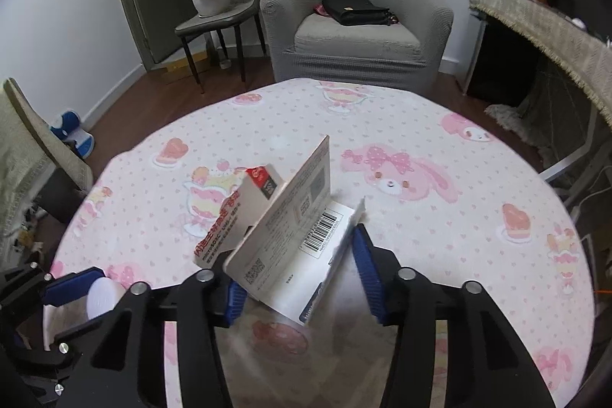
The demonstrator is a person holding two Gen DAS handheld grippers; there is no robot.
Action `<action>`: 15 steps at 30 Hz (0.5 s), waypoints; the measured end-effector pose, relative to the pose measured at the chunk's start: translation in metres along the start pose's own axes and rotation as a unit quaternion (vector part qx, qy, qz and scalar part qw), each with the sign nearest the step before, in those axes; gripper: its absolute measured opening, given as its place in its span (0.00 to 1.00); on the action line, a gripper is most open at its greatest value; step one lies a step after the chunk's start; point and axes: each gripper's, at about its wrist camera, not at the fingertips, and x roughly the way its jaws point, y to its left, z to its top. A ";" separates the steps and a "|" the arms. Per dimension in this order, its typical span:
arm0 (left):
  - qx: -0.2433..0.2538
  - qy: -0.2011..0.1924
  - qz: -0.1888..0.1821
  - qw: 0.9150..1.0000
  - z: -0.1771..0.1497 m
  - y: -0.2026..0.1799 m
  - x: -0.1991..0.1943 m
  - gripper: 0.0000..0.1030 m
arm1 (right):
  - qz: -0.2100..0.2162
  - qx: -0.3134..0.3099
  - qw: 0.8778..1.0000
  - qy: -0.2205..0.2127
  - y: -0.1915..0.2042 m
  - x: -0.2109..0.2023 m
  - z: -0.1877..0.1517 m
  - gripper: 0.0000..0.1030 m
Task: Collect trash
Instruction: 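Grasp the white round lid with the left tool while the right tool grasps the white card stand, then carry the lid and card stand over the teal bin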
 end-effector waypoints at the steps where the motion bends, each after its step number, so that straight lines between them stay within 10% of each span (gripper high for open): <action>1: -0.002 -0.001 0.000 1.000 -0.001 0.001 -0.002 0.40 | 0.004 0.002 1.000 -0.001 0.000 -0.001 0.000 0.43; 15: -0.015 -0.012 0.005 1.000 -0.012 0.004 -0.023 0.40 | -0.007 0.003 1.000 -0.006 0.002 -0.017 -0.016 0.27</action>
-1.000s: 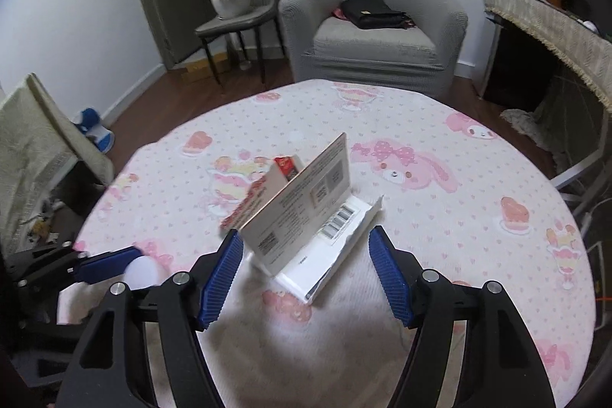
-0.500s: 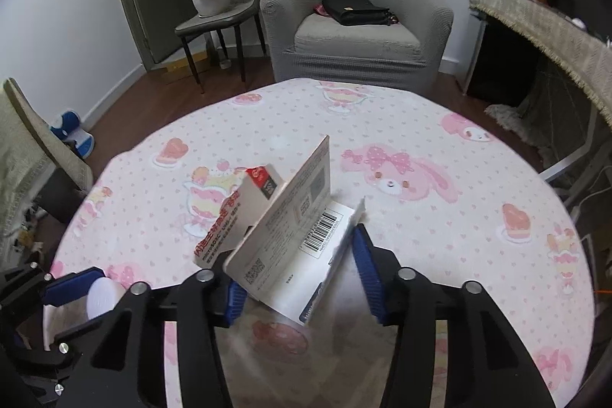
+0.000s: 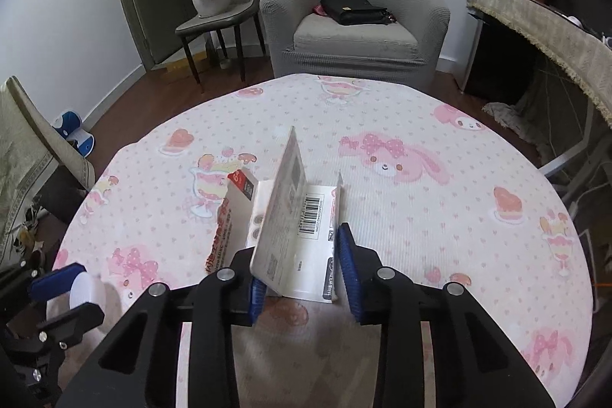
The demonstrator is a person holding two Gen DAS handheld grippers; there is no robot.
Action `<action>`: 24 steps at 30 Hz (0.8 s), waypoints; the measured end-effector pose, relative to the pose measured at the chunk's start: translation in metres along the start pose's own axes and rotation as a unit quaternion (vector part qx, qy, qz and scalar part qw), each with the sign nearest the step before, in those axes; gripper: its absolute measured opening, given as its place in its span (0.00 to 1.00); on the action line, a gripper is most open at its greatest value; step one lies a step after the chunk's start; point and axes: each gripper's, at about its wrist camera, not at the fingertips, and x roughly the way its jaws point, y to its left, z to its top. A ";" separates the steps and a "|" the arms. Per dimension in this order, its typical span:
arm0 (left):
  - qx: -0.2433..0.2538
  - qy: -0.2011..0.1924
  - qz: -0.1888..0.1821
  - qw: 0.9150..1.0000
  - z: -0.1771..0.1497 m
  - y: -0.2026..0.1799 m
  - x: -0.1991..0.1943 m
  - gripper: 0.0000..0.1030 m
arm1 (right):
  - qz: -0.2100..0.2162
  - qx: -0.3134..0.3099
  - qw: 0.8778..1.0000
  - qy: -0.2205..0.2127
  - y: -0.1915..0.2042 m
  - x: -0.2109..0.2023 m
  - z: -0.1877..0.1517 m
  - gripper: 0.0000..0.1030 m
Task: Collect trash
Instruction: 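Carry the lid and card stand over the teal bin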
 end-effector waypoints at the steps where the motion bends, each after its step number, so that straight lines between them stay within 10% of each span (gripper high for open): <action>1: -0.001 -0.002 0.001 1.000 -0.002 0.000 -0.003 0.40 | 0.005 0.002 1.000 0.000 0.000 -0.002 -0.001 0.27; 24: -0.062 -0.050 0.068 0.995 -0.039 0.043 -0.075 0.40 | 0.099 -0.065 0.993 -0.023 0.093 -0.051 -0.027 0.24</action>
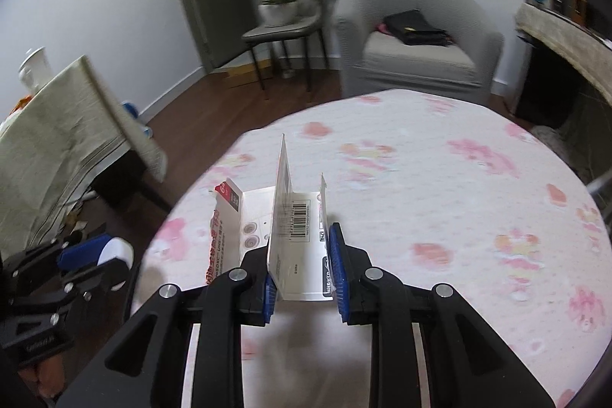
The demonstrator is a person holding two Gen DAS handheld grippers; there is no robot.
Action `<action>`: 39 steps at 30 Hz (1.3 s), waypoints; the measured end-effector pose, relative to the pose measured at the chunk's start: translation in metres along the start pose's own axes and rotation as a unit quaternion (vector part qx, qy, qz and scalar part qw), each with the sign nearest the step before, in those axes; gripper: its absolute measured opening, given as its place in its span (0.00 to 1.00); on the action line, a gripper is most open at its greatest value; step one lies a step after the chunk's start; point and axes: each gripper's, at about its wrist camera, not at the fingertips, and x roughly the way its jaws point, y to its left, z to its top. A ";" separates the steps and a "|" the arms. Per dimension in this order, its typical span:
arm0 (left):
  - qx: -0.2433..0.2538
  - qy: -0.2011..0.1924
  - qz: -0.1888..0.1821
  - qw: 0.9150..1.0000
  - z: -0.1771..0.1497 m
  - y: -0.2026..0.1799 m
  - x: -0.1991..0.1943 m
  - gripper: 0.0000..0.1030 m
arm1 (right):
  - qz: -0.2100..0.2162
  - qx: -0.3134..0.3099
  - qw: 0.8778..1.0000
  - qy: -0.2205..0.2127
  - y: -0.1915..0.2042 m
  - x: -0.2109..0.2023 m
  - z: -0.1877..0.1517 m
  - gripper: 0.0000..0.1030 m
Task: Collect trash
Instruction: 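Carry the lid and card stand over the teal bin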
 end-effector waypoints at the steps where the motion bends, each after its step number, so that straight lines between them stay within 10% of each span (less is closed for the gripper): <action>1: -0.003 -0.002 0.005 1.000 -0.001 0.004 -0.003 0.40 | 0.005 -0.007 1.000 0.001 0.007 0.000 0.000 0.24; 20: -0.045 0.048 0.111 0.992 -0.056 0.115 -0.011 0.40 | 0.108 -0.086 0.990 0.025 0.143 0.038 0.004 0.24; 39: -0.080 0.147 0.136 0.976 -0.125 0.188 0.021 0.40 | 0.137 -0.116 0.980 0.091 0.214 0.090 -0.018 0.24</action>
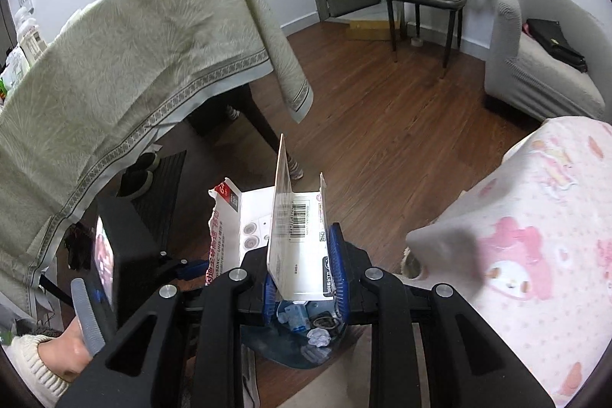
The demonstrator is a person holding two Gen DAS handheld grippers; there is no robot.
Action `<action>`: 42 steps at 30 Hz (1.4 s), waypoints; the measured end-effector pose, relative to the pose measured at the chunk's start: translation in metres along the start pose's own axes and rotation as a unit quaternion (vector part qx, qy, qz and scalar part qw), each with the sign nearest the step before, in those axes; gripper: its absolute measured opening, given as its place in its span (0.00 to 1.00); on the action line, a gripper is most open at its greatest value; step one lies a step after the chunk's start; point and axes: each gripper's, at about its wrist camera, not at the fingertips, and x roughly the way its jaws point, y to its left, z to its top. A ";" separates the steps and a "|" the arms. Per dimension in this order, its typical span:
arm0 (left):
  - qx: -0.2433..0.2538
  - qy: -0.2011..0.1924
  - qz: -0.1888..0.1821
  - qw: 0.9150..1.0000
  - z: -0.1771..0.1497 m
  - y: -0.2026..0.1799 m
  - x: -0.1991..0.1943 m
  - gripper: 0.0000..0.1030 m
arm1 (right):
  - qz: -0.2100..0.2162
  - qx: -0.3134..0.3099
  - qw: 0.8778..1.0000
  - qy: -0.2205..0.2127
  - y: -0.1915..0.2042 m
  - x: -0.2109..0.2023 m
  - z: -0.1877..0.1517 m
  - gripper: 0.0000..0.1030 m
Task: Collect trash
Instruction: 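Carry the lid and card stand over the teal bin, then open the left tool to drop the lid while the right tool releases the card stand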
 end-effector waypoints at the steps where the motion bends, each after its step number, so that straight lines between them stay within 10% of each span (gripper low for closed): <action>1: -0.001 0.005 -0.001 1.000 -0.002 0.001 0.002 0.40 | 0.000 -0.001 1.000 0.003 0.002 0.004 0.000 0.24; 10: -0.015 0.041 -0.012 0.999 -0.013 0.018 0.016 0.56 | 0.004 -0.001 1.000 0.030 0.012 0.030 -0.002 0.24; 42: -0.078 -0.091 -0.022 0.993 0.012 0.063 -0.077 0.44 | -0.027 -0.044 0.989 0.137 0.033 0.118 -0.043 0.24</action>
